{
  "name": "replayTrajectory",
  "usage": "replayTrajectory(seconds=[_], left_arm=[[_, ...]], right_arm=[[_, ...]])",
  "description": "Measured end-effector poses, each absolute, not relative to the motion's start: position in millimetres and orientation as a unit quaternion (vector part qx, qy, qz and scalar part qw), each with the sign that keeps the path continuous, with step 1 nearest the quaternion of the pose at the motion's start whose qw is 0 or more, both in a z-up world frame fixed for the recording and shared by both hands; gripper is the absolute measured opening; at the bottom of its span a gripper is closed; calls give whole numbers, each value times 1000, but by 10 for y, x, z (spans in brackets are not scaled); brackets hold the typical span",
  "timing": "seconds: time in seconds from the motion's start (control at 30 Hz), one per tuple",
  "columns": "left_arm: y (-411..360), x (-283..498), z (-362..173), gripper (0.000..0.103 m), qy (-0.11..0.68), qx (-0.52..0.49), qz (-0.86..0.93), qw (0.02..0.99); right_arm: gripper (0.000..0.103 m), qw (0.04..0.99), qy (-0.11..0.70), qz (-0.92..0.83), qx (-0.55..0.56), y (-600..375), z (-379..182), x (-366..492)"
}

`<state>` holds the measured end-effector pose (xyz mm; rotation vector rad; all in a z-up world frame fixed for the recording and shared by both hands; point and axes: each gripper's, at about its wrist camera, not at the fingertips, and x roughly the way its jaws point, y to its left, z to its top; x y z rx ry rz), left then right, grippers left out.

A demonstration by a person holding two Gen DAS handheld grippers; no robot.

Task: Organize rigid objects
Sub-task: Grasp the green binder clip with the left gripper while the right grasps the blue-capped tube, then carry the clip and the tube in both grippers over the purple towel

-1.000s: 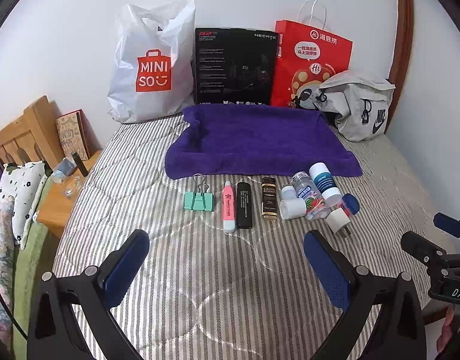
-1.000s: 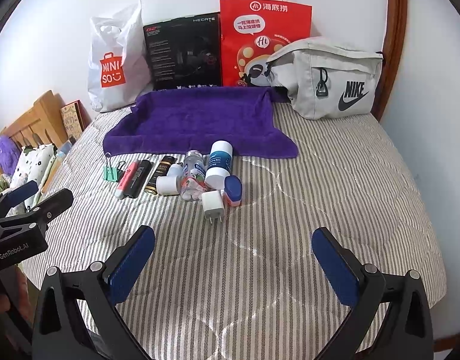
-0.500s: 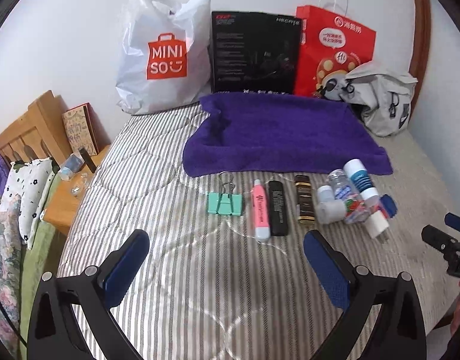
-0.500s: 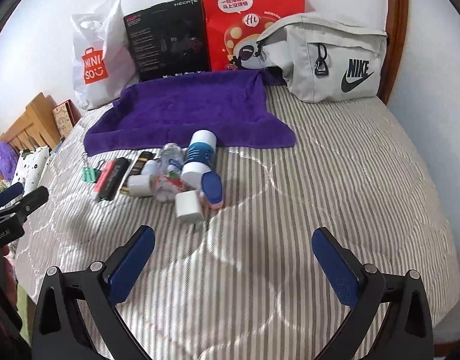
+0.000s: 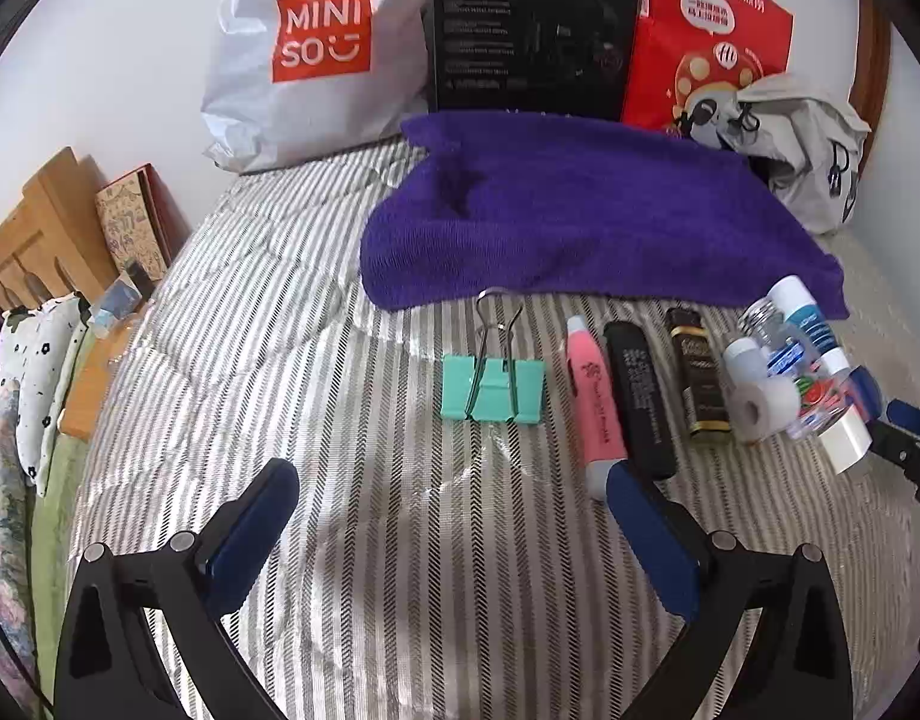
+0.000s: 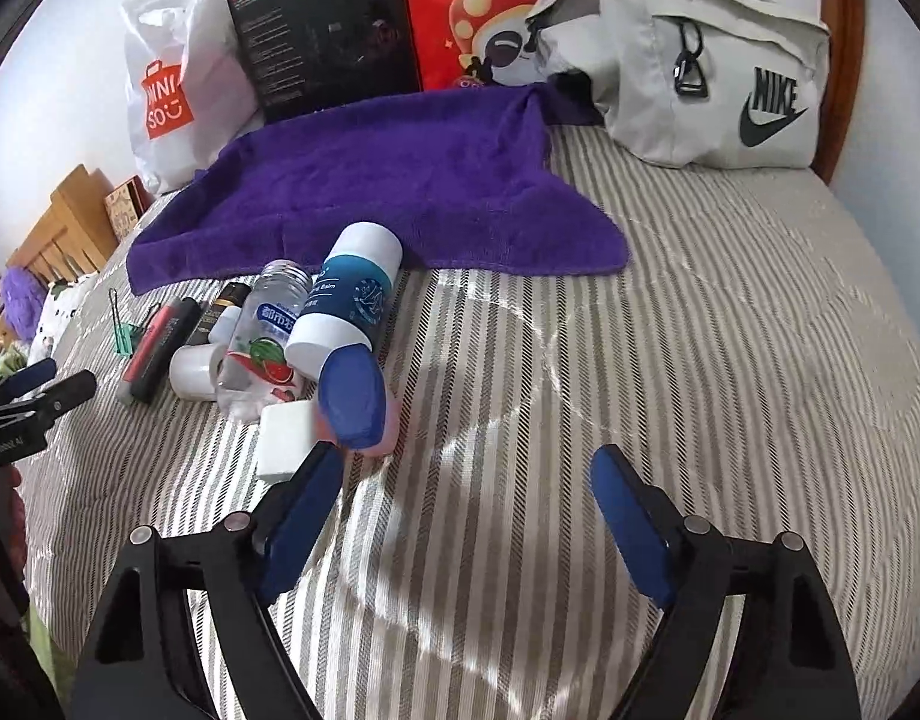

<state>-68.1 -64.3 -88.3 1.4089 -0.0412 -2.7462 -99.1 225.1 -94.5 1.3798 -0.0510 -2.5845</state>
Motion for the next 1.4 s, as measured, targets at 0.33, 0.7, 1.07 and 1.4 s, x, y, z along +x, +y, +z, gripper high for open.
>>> replayTrajectory(seconds=[0.33, 0.7, 1.07, 1.4], left_arm=[[-742, -795, -1062, 94, -13, 462, -886, 21], [-648, -1041, -1069, 74, -10, 446, -895, -10], [-645, -1007, -1046, 39, -2, 434, -901, -24], [-744, -966, -947, 39, 20, 430, -902, -28]], right_arm=[[64, 124, 21, -880, 458, 2110, -999, -1093], [45, 132, 50, -881, 451, 2028, -1001, -1197], [20, 141, 21, -878, 456, 2111, -981, -1224], [20, 136, -7, -875, 464, 2231, -937, -1221]])
